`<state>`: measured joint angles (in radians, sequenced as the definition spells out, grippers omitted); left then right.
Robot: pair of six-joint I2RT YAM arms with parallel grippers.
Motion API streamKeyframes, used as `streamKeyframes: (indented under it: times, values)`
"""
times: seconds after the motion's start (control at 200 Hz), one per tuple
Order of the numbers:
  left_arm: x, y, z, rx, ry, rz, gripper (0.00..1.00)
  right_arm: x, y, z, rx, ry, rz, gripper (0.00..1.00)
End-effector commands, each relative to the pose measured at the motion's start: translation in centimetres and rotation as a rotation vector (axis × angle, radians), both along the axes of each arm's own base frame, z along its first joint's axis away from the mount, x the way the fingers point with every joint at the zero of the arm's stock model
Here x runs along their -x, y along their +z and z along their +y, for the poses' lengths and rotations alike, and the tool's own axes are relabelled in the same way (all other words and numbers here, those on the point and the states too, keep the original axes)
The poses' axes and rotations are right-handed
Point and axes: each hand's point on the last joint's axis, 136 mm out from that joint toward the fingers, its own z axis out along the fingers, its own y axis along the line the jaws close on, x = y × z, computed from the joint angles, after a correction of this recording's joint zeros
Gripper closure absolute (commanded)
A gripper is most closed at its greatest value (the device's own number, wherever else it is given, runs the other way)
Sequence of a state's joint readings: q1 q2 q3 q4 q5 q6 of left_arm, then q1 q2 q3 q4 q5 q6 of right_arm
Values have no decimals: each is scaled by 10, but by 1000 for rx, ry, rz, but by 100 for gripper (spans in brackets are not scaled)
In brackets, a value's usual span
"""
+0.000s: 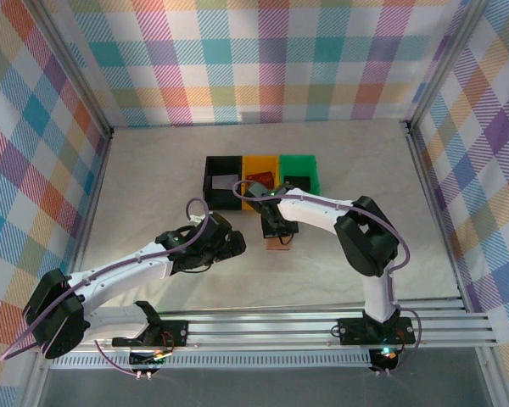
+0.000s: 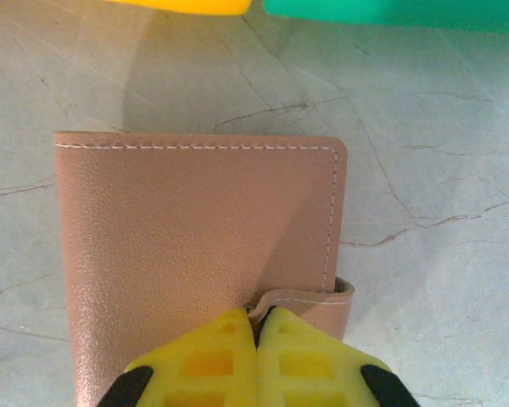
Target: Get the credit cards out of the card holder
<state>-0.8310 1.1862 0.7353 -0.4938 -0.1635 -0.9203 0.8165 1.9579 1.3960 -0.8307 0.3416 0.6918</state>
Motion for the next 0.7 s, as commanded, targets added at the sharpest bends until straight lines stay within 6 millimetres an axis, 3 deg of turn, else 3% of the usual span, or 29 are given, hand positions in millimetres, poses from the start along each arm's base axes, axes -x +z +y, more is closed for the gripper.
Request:
streamKeyframes:
  times: [0.0, 0.21, 0.695]
  values:
    - [5, -2, -6, 11, -22, 15, 0, 17, 4, 1, -67, 30, 63, 100]
    - [4, -2, -10, 20, -28, 18, 0, 27, 26, 6, -152, 92, 48, 100]
    - [5, 1, -20, 40, -41, 14, 0, 44, 56, 12, -365, 266, -50, 100]
